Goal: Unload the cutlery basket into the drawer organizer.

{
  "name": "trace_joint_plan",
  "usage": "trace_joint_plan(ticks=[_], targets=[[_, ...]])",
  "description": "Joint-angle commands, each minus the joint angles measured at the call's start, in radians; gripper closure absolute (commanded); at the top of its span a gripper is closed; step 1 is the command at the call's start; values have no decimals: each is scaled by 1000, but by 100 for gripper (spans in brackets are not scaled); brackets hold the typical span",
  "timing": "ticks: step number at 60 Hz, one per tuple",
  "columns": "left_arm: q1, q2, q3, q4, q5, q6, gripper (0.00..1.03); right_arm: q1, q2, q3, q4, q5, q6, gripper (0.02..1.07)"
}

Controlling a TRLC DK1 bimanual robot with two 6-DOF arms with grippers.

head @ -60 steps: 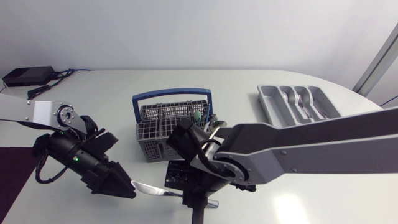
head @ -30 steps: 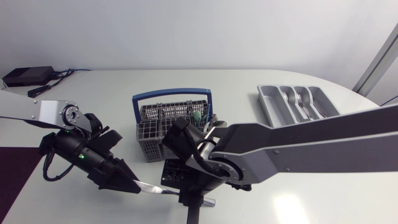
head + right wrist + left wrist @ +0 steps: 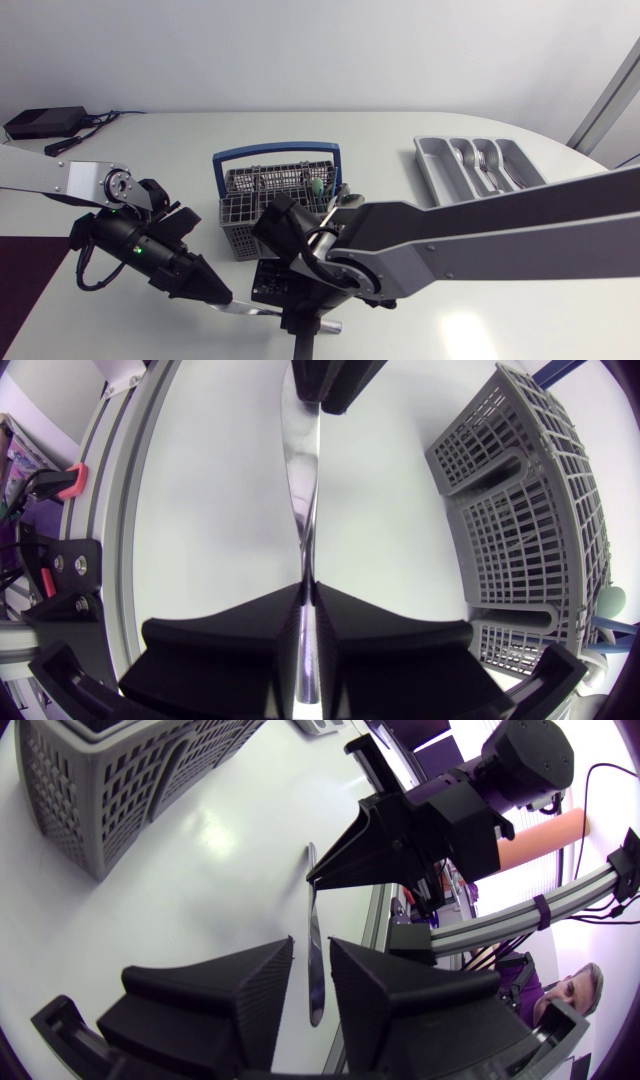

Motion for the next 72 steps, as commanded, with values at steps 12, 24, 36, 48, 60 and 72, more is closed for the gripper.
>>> trace_joint_plan(ticks=[12, 24, 36, 48, 60, 72], targets=[[-8, 20, 16, -5, 18, -22, 94, 9, 27, 22, 21, 16, 25, 101], [-14, 17, 18, -8, 18, -30, 96, 9, 30, 16, 30, 27, 25, 101], [-28, 13, 18, -9, 3, -36, 100, 9, 35, 13, 38, 35, 26, 101], [-39, -6, 7, -8, -14, -37, 100, 8, 38, 4, 58, 42, 29, 101], [-31, -30, 9, -8, -20, -48, 100, 4, 38, -2, 61, 44, 32, 101], [-22, -38, 12, -8, -19, -48, 100, 0, 24, -11, 78, 52, 43, 95]])
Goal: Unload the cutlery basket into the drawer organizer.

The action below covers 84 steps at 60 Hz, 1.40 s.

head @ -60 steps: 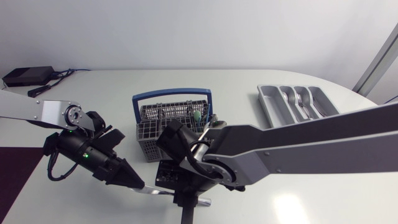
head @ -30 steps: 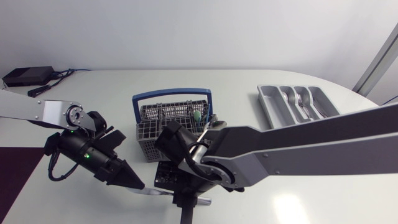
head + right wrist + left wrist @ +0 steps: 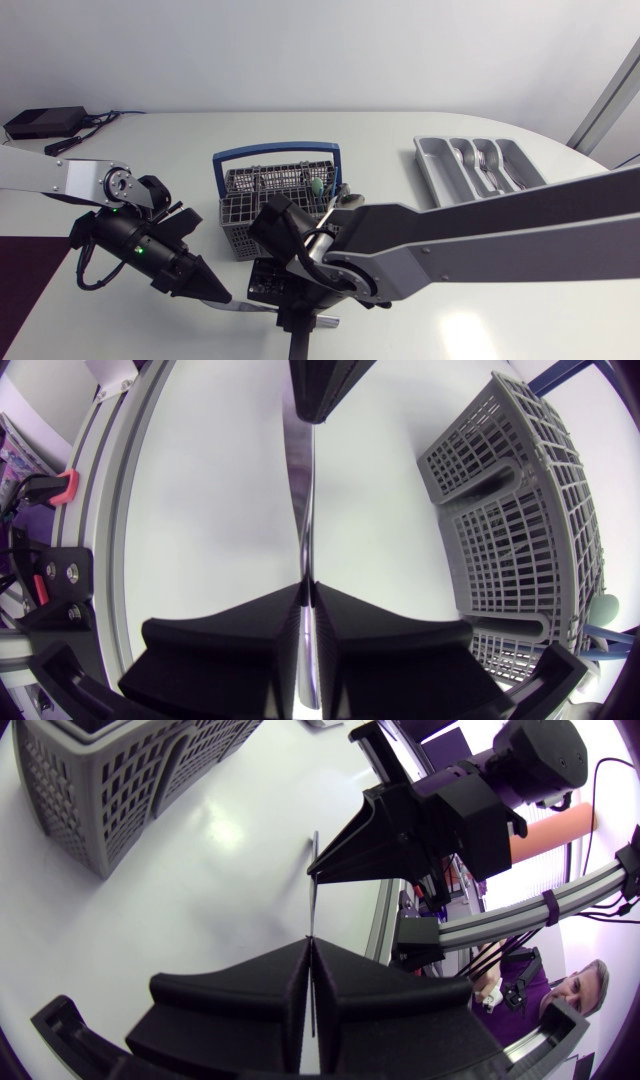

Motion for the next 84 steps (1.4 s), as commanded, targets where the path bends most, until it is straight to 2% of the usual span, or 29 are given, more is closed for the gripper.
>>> trace_joint_plan(ticks=[1, 3, 5, 12, 16, 22, 39, 44, 54, 61, 70, 84], targets=[[-2, -18, 12, -21, 21, -22, 100, -6, 12, -18, 40, 22, 39, 95], [0, -19, 12, -21, 21, -22, 100, -6, 6, -22, 42, 22, 39, 91], [0, -21, 13, -21, 21, -22, 100, -7, -2, -27, 45, 22, 39, 82], [0, -27, 13, -21, 21, -22, 100, -17, -33, -42, 40, 13, 27, 37], [0, -39, 12, -18, 19, -22, 100, -32, -40, -41, 29, -12, 2, 21], [-3, -65, 6, -6, 19, -22, 100, -55, -54, -24, -1, -82, -19, 21], [-13, -140, -7, 10, -8, -29, 100, -47, -30, 16, -24, -131, -19, 21], [-20, -148, -7, 11, -8, -32, 100, -47, -7, 33, -24, -153, -13, 22], [-23, -153, -11, 17, -8, -36, 100, -27, 33, 56, -21, -170, 1, 44], [-20, -154, -11, 19, -8, -36, 100, -24, 53, 62, -21, -173, 6, 65], [-16, -156, -14, 24, -10, -34, 100, -27, 56, 56, -24, -173, 10, 97], [-9, -156, -21, 40, -14, -34, 100, -38, 41, 34, -27, -167, 12, 101]])
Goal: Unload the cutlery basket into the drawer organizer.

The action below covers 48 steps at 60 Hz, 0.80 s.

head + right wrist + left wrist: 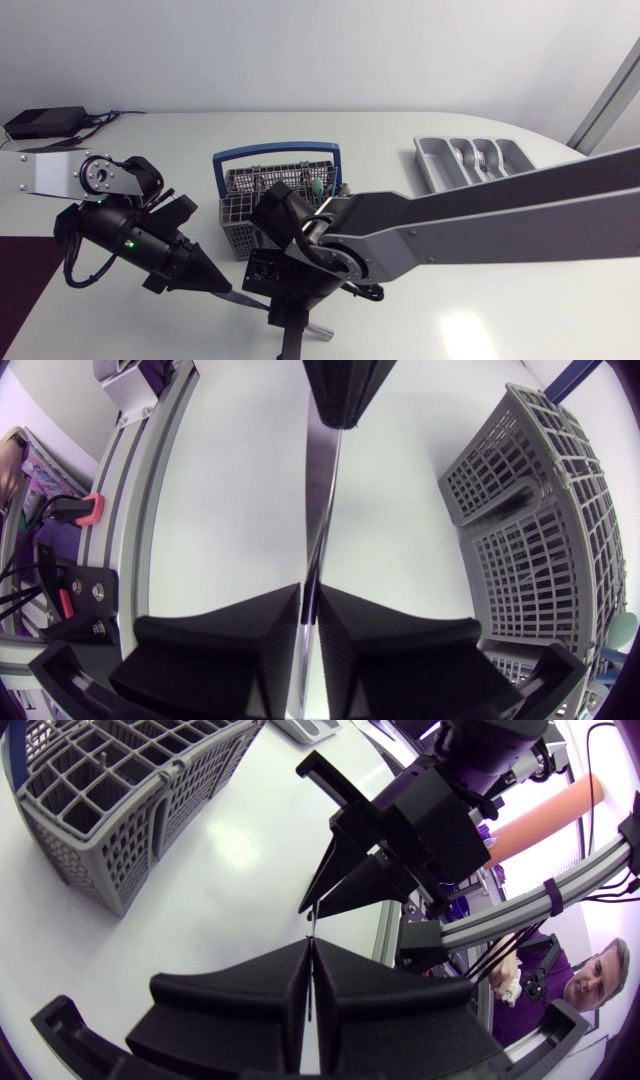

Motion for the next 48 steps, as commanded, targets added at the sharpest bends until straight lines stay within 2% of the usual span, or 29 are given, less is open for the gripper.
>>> trace_joint_plan(ticks=[1, 3, 6, 13, 20, 26, 30, 48], targets=[[12, -20, -17, 10, 2, -16, 100, -4, 2, -13, -12, 0, 16, 101], [21, -20, -12, 11, 2, -18, 99, -4, -2, -15, -12, 1, 16, 101], [29, -23, -12, 13, 2, -18, 90, -2, -8, -18, -14, 3, 16, 101], [50, -43, -6, 16, 2, -18, 50, 5, -18, -29, -29, 13, 16, 101], [75, -69, 6, 41, 3, -53, 31, 9, -35, -52, -35, 39, 14, 101], [90, -98, 12, 50, 6, -67, 29, 7, -75, -82, -54, 62, 11, 101], [107, -120, 12, 59, 6, -76, 21, -1, -117, -113, -61, 79, 10, 101], [141, -149, 3, 94, 8, -101, 20, -142, -373, -243, -130, 124, -22, 101]])
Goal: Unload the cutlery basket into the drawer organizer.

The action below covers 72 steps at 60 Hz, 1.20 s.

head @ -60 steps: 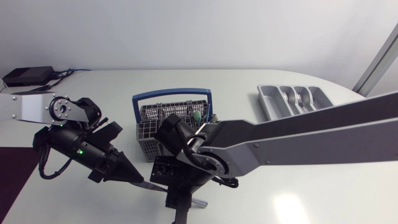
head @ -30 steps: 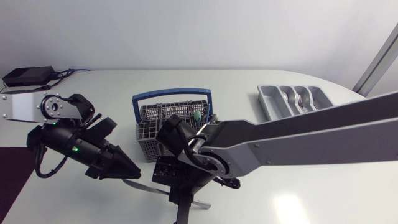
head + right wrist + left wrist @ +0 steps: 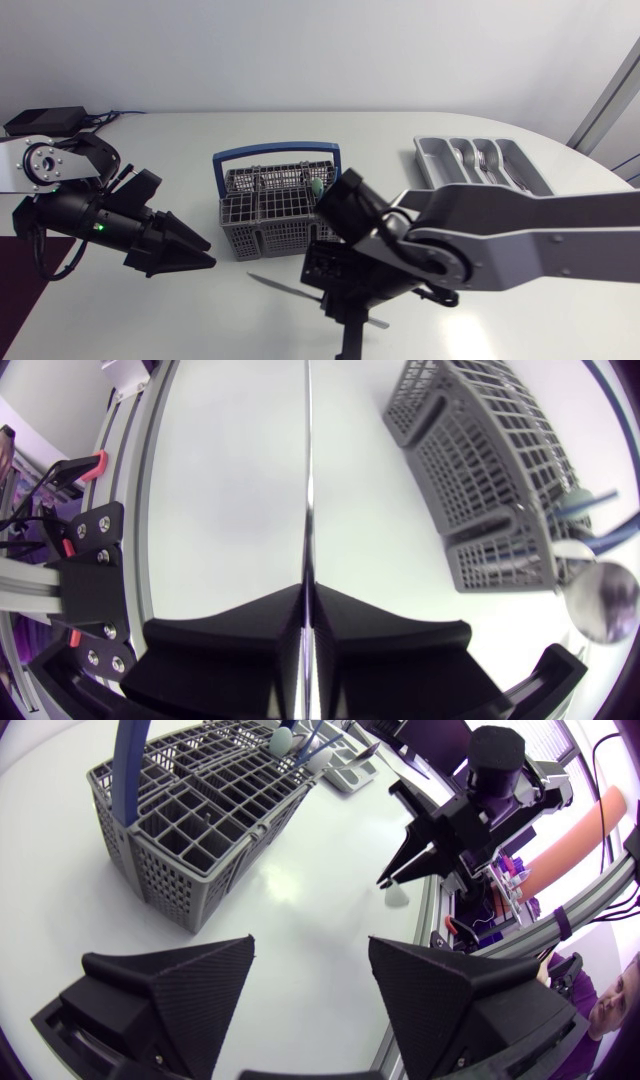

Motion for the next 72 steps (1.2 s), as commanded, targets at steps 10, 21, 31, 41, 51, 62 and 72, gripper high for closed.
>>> trace_joint_plan(ticks=[10, 21, 31, 41, 51, 62, 72], targets=[[-3, -33, -13, 33, 7, -35, 20, -194, -204, -106, -58, 15, -49, 101], [-28, -52, -39, 91, 1, -80, 20, -413, -295, -132, -81, -9, -95, 101], [-40, -105, -59, 142, -11, -133, 20, -637, -314, -118, -84, -70, -133, 101], [-62, -142, -77, 186, -56, -176, 20, -820, -279, -66, -90, -113, -156, 101], [-68, -144, -82, 186, -63, -179, 20, -1008, -172, 42, -86, -130, -156, 101], [-71, -151, -83, 193, -73, -181, 20, -1148, -11, 163, -64, -129, -150, 101], [-86, -161, -91, 206, -88, -193, 20, -1217, 117, 267, -17, -116, -125, 101]])
